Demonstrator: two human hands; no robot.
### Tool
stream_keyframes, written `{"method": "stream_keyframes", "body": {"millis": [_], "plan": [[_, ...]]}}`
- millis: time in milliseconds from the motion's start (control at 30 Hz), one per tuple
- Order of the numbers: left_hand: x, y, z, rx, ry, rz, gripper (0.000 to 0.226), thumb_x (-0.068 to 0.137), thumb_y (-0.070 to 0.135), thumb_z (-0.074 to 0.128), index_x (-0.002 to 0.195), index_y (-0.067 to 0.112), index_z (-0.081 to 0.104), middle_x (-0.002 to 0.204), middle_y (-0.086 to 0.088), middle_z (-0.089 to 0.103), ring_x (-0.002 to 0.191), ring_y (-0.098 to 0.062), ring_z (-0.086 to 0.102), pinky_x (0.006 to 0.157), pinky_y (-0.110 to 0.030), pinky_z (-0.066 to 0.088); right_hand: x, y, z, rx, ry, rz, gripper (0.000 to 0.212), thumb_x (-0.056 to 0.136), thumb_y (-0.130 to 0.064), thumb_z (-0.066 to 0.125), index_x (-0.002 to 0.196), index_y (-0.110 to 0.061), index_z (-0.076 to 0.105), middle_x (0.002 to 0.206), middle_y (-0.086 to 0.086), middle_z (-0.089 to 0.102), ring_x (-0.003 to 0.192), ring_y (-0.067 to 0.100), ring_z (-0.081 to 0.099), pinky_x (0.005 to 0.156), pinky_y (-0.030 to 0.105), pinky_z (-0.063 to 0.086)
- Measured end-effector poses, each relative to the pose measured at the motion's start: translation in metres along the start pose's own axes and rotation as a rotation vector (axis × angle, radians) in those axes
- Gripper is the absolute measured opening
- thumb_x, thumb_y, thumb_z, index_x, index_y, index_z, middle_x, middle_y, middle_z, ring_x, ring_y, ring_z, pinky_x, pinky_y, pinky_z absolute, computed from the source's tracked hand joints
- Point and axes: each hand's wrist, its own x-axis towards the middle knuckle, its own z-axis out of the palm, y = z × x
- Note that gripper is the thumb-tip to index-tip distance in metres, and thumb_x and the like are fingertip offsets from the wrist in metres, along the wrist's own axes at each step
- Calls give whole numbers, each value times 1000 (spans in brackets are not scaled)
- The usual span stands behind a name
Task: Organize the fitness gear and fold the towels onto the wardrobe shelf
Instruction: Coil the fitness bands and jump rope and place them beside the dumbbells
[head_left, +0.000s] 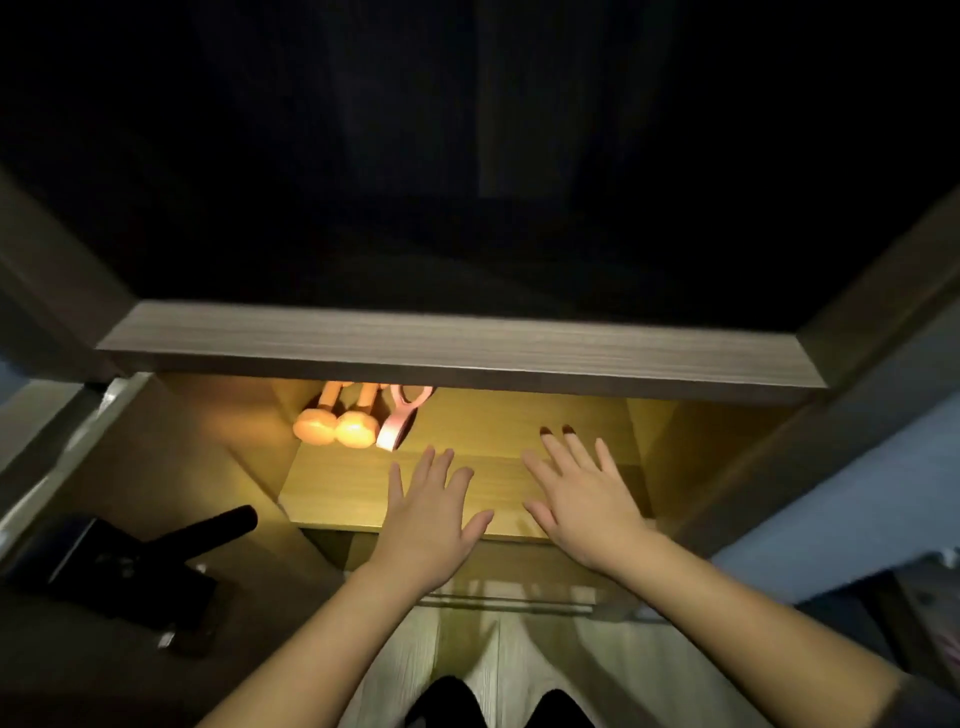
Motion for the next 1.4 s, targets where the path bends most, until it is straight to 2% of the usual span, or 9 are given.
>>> {"method": "stream_keyframes", "body": {"millis": [133, 333, 633, 700, 767, 900, 1033, 1233, 1400], "plan": [[-10, 17, -29, -17, -70, 153, 59, 97, 61, 30, 147, 30, 32, 163, 1, 15, 151, -19, -1, 120, -51, -2, -44, 7, -18, 117, 7, 112, 60, 102, -53, 28, 156, -32, 14, 165, 1, 1, 152, 25, -6, 121, 50, 2], [8, 64, -36, -1, -228, 398, 57, 98, 59, 33, 145, 27, 35, 162, -1, 16, 151, -20, 1, 120, -51, 2, -90, 29, -9, 293, -3, 411, 59, 102, -53, 28, 156, -32, 16, 165, 0, 7, 152, 23, 0, 120, 47, 4], [26, 200, -1, 39, -381, 698, 56, 98, 56, 35, 146, 26, 35, 162, 1, 18, 151, -19, 1, 120, -50, 2, -187, 97, 33, 368, -67, 769, 60, 100, -53, 32, 155, -29, 21, 164, 2, 16, 151, 22, 9, 120, 47, 5], [27, 242, 12, 50, -408, 750, 56, 98, 56, 36, 146, 26, 35, 161, 1, 18, 151, -20, 2, 120, -50, 2, -215, 120, 41, 353, 7, 821, 58, 98, -48, 44, 150, -22, 38, 158, 9, 32, 147, 29, 25, 118, 53, 19], [28, 285, 25, 59, -436, 790, 56, 98, 54, 37, 146, 26, 34, 160, 0, 20, 151, -21, 4, 119, -50, 4, -242, 148, 52, 339, 47, 821, 55, 93, -41, 57, 139, -12, 53, 145, 19, 48, 136, 40, 43, 106, 63, 36], [33, 372, 49, 82, -457, 857, 56, 98, 54, 38, 146, 24, 35, 157, -1, 24, 148, -21, 11, 120, -52, 7, -295, 219, 70, 424, -59, 948, 58, 99, -51, 37, 151, -25, 30, 160, 7, 26, 149, 28, 17, 116, 52, 19], [33, 449, 71, 74, -526, 859, 58, 98, 53, 41, 147, 24, 34, 158, -1, 22, 148, -21, 14, 119, -50, 8, -344, 270, 81, 456, -72, 1031, 53, 98, -52, 36, 147, -30, 32, 159, 4, 26, 149, 27, 16, 117, 52, 16], [45, 534, 103, 121, -634, 921, 58, 98, 53, 41, 148, 23, 35, 158, -4, 24, 147, -26, 16, 117, -53, 18, -392, 328, 103, 481, -111, 1185, 60, 97, -55, 37, 151, -31, 25, 161, 3, 23, 150, 28, 15, 117, 53, 15], [70, 614, 137, 191, -704, 946, 58, 99, 50, 42, 147, 19, 36, 158, -8, 24, 148, -27, 14, 118, -53, 16, -412, 391, 134, 560, -154, 1270, 58, 96, -53, 39, 149, -29, 30, 158, 5, 28, 148, 29, 18, 116, 55, 18]]}}
